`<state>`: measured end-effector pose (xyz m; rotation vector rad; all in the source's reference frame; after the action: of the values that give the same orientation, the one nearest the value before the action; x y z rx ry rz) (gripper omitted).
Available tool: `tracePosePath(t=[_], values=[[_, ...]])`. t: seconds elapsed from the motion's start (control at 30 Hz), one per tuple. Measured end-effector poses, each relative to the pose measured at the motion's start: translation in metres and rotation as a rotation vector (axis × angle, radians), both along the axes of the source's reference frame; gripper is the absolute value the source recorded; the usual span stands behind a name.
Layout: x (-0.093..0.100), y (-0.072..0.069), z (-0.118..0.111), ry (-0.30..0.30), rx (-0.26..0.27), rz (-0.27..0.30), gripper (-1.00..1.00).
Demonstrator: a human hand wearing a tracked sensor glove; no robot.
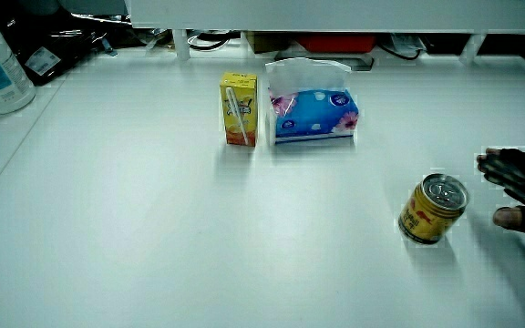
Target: Place red bull
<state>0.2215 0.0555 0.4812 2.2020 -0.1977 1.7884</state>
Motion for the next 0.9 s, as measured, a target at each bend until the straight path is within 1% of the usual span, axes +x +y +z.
tracePosePath(t=[0.03, 0.07, 0.1, 0.13, 0.2, 0.27, 0.3, 0.37, 0.4, 0.43, 0.5, 0.53, 0.6, 0.63, 0.67, 0.73, 0.77, 0.8, 0.83, 0.87, 0.9], values=[[0.000, 0.003, 0.001, -0.016, -0.009, 0.005, 0.00], [0.002, 0.006, 0.004, -0.018, -0.011, 0.014, 0.00], [0.003, 0.008, 0.007, -0.030, -0.026, 0.020, 0.00], [0.004, 0.011, 0.011, -0.028, -0.024, 0.016, 0.00], [0.005, 0.015, 0.017, -0.025, -0.051, 0.016, 0.00], [0.007, 0.018, 0.024, -0.012, -0.061, 0.016, 0.00], [0.006, 0.019, 0.025, -0.032, -0.070, 0.019, 0.00], [0.009, 0.021, 0.030, -0.023, -0.081, 0.028, 0.00], [0.010, 0.022, 0.032, -0.029, -0.093, 0.035, 0.00], [0.011, 0.023, 0.034, -0.042, -0.098, 0.046, 0.00], [0.015, 0.024, 0.039, -0.026, -0.099, 0.052, 0.00], [0.015, 0.025, 0.039, -0.033, -0.107, 0.057, 0.00], [0.017, 0.026, 0.044, -0.024, -0.111, 0.059, 0.00], [0.018, 0.027, 0.046, -0.046, -0.124, 0.067, 0.00], [0.019, 0.027, 0.047, -0.034, -0.126, 0.070, 0.00], [0.019, 0.027, 0.048, -0.038, -0.135, 0.067, 0.00], [0.018, 0.027, 0.049, -0.070, -0.146, 0.068, 0.00], [0.018, 0.026, 0.048, -0.068, -0.144, 0.064, 0.00], [0.018, 0.027, 0.048, -0.047, -0.142, 0.068, 0.00], [0.017, 0.027, 0.045, -0.075, -0.149, 0.067, 0.00], [0.018, 0.027, 0.048, -0.070, -0.139, 0.065, 0.00]])
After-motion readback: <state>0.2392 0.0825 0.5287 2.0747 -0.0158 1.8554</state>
